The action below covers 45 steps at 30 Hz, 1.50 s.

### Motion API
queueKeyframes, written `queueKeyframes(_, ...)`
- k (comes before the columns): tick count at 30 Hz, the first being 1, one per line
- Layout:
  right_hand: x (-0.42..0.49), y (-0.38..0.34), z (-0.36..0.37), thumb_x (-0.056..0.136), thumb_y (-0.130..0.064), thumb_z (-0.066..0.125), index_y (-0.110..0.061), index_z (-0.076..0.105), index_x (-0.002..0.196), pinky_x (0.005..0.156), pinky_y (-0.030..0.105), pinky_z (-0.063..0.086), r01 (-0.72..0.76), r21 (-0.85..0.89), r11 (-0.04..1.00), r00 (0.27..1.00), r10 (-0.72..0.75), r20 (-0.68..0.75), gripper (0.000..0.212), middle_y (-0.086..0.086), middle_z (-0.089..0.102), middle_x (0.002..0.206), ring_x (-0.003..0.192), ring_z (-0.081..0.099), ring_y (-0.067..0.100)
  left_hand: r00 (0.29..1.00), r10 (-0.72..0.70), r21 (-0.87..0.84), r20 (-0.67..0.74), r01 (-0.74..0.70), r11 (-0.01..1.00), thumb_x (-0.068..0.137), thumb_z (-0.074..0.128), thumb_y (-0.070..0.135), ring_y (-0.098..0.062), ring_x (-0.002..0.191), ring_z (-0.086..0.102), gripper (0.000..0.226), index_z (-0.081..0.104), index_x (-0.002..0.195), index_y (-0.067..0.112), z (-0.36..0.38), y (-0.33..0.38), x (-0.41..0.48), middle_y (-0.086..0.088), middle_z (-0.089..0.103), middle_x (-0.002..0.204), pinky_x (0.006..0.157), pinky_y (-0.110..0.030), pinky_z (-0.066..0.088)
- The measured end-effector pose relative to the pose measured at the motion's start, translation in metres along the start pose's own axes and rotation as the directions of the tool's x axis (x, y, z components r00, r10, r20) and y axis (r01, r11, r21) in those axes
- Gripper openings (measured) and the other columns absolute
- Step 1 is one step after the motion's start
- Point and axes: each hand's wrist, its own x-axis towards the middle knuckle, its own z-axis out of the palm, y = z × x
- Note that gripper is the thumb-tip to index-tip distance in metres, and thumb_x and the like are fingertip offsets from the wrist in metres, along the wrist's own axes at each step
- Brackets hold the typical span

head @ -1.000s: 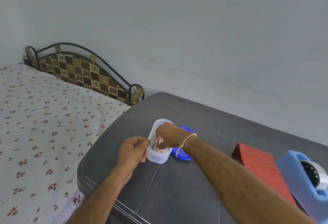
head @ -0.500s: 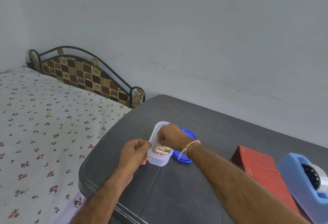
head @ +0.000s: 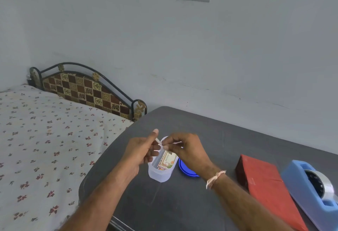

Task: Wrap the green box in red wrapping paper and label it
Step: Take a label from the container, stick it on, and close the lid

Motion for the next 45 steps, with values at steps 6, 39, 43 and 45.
queueKeyframes(6,-0.036,-0.01,-0.018,0.085,-0.031,0.083,-0.036,0.077,0.098,0.092,0.023,0.052,0.046,0.056,0.997,0.992,-0.039,-0.12,0.015,-0.021,0.073,0.109,0.105,0.067,0.001,0.994,0.064,-0.108,0.086,-0.054,0.993,0.094,0.074,0.015,-0.014,0.06,0.066,0.013,0.079,0.091,0.003,0.022,0.011,-0.014,-0.013,0.074,0.076,0.059,-0.025,0.058)
queueKeyframes(39,-0.168,0.024,-0.073,0.099,-0.004,0.063,-0.001,0.062,0.097,0.064,0.035,0.055,-0.088,0.868,0.488,0.69,0.658,-0.3,0.004,0.019,0.068,0.084,0.073,0.063,0.027,0.871,0.079,0.13,0.485,-0.161,0.978,0.089,0.079,0.014,-0.028,0.093,0.076,0.02,0.07,0.106,0.007,0.13,-0.031,-0.126,-0.01,0.078,0.097,0.072,-0.032,0.055)
queueKeyframes(43,-0.173,0.024,-0.075,0.095,-0.005,0.07,-0.004,0.061,0.105,0.07,0.039,0.052,-0.119,0.84,0.529,0.742,0.61,-0.279,0.013,0.016,0.073,0.088,0.08,0.068,0.03,0.891,0.129,0.072,0.434,-0.177,0.982,0.094,0.071,0.007,-0.024,0.081,0.074,0.007,0.07,0.099,0.003,0.126,-0.032,-0.122,-0.014,0.078,0.089,0.069,-0.032,0.053)
queueKeyframes(45,-0.178,0.021,-0.08,0.086,-0.012,0.08,-0.005,0.064,0.107,0.073,0.042,0.051,-0.207,0.8,0.563,0.821,0.545,-0.171,0.027,0.015,0.074,0.09,0.082,0.069,0.03,0.881,0.202,0.116,0.427,-0.275,0.954,0.094,0.071,0.007,-0.016,0.075,0.069,0.005,0.074,0.097,0.01,0.125,-0.03,-0.119,-0.009,0.076,0.083,0.065,-0.027,0.052)
